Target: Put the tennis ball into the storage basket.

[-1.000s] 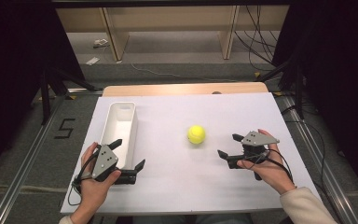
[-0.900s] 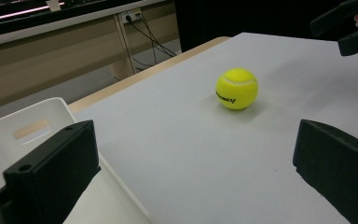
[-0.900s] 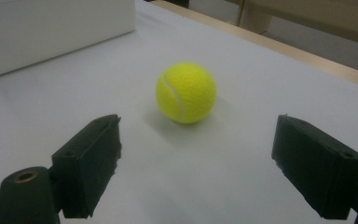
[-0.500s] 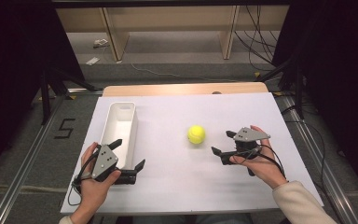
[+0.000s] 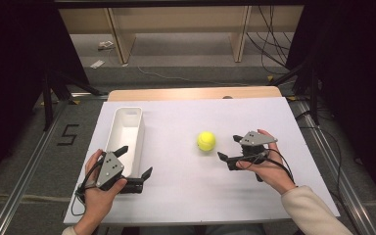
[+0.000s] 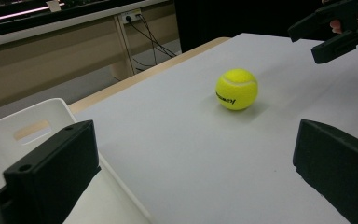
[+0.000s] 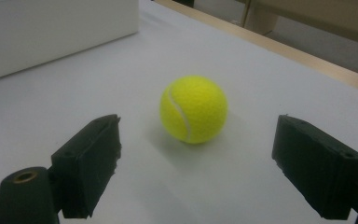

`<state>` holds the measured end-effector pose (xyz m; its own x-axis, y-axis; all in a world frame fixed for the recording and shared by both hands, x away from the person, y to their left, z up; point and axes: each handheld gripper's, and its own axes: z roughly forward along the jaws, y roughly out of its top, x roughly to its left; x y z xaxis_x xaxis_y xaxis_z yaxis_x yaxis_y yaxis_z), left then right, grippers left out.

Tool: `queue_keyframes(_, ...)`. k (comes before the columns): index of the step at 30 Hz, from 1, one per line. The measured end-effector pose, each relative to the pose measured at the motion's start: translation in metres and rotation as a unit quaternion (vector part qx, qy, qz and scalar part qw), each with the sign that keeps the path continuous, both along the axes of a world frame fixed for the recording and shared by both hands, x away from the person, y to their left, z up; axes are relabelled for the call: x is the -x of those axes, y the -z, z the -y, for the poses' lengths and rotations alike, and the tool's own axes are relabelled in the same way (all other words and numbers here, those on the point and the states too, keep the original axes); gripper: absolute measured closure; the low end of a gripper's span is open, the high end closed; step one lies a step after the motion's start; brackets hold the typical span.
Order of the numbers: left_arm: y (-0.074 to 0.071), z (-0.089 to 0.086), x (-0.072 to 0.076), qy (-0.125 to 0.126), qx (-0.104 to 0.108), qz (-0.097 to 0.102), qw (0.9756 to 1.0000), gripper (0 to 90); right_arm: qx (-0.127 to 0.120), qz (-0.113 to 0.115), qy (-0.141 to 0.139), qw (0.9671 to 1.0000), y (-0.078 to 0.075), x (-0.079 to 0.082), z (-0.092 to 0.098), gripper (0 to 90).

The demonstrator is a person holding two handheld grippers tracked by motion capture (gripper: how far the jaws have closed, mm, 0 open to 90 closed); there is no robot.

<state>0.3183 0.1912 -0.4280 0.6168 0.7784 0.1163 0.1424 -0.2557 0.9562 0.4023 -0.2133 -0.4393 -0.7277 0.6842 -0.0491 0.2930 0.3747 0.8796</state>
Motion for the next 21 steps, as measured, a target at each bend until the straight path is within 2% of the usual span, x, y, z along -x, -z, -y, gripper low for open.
queue_keyframes(21,0.000,0.000,0.000,0.000,0.000,0.000,1.0000,0.0,0.008,-0.009,-0.005,0.9999,0.005,-0.016,-0.015,16.0)
